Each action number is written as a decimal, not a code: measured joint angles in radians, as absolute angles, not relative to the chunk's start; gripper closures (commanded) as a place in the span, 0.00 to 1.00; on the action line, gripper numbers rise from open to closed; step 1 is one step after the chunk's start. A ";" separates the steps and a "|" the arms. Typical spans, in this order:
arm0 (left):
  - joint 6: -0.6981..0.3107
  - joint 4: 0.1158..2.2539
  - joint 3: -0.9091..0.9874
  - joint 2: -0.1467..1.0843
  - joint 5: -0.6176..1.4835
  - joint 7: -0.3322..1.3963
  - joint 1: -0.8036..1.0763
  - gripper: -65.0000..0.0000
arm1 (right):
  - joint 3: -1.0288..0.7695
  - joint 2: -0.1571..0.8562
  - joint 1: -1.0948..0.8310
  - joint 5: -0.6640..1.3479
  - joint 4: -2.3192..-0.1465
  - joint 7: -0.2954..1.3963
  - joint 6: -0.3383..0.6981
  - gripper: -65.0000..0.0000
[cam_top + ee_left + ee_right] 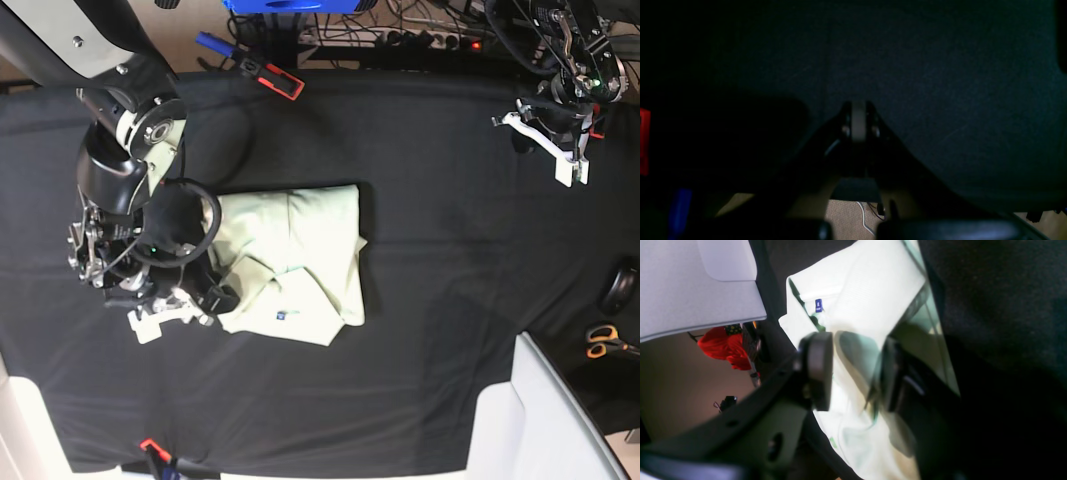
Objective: Fold the T-shirt properly
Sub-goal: 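Move the right gripper to the shirt's collar-side edge and grasp it, then tuck the grasped edge under the shirt with the right gripper, then release the shirt and lift the right gripper away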
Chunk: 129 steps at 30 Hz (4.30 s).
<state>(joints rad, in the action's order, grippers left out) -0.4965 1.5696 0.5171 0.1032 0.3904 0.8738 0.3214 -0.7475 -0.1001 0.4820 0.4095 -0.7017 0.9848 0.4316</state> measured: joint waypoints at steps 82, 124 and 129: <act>-0.496 1.483 0.513 0.103 0.390 0.870 0.269 1.00 | -0.547 -0.056 0.527 0.413 -0.677 0.910 0.425 0.90; -0.496 1.442 0.470 0.103 0.382 0.871 0.226 1.00 | -0.445 -0.056 0.572 0.416 -0.674 0.838 0.426 0.66; -0.501 1.572 0.247 0.101 0.395 0.874 0.229 1.00 | -0.443 -0.046 0.385 0.411 -1.018 0.936 0.429 1.00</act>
<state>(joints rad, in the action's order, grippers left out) -0.5007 1.5723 0.2470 0.1005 0.3946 0.8742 0.2295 -0.4435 -0.0460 0.3855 0.4114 -1.0183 0.9363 0.4290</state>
